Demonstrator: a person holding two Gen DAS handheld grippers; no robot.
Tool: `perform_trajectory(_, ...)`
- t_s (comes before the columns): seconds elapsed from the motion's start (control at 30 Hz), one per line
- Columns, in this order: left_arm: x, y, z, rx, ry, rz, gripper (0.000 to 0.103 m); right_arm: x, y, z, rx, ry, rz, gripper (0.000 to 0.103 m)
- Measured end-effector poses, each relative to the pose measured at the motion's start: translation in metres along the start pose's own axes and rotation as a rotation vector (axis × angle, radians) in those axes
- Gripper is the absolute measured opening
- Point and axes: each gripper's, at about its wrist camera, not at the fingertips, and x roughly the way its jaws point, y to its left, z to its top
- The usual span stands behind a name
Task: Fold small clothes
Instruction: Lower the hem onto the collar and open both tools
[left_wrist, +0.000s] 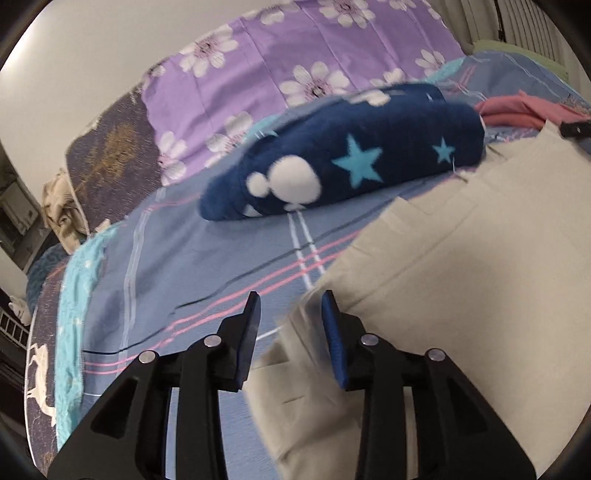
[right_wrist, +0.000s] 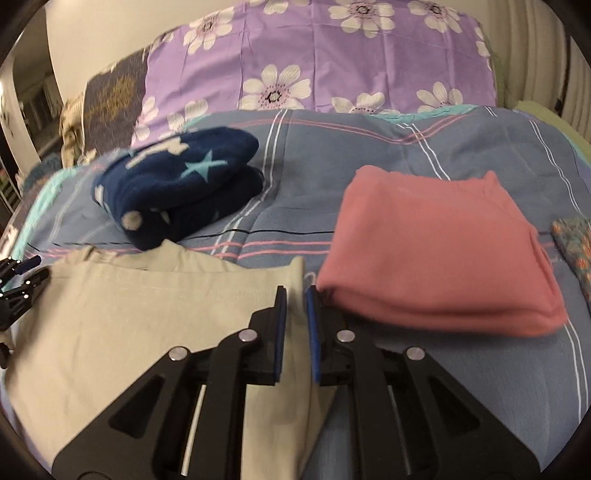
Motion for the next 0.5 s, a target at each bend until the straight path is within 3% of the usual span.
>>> perform_trajectory(0.1,-0.039,0.025,-0.012,-0.083,-0.060,0.030,0.041,-0.034,-0.002,-0.016,-0.013,-0.027,0.013,0.020)
perform_trajectory(0.17,-0.059,0.037,-0.024,-0.129,-0.076,0.058,0.049,-0.057,-0.004,-0.031,-0.020,-0.038,0.025,0.023)
perform_trajectory(0.23,-0.080,0.047,-0.043,-0.182,-0.078,0.062,0.051,-0.082,-0.009,-0.055,-0.009,-0.042,0.035,0.025)
perform_trajectory(0.5,-0.164,0.022,-0.139,-0.343,-0.072,-0.094,0.053,-0.156,-0.037,-0.156,0.160,-0.006,0.090,0.034)
